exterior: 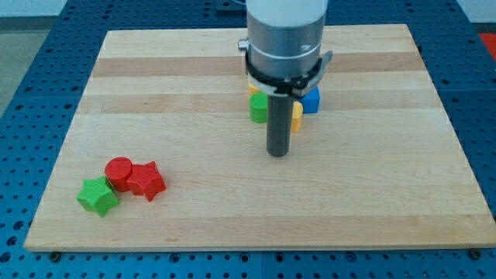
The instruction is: Slide the green circle towards bottom left
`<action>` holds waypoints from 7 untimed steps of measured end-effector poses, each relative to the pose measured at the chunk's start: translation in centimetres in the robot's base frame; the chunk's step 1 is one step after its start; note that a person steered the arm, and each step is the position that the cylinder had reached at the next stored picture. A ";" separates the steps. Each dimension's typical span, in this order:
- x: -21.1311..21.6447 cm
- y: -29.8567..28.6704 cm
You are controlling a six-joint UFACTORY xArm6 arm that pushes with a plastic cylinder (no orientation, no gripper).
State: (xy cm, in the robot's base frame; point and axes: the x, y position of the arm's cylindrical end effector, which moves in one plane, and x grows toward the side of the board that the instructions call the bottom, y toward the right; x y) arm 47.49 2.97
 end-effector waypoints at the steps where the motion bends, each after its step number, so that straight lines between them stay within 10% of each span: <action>1: -2.4 0.2; 4: -9.6 1.4; 7: -7.5 -2.8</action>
State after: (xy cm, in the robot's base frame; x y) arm 39.96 0.21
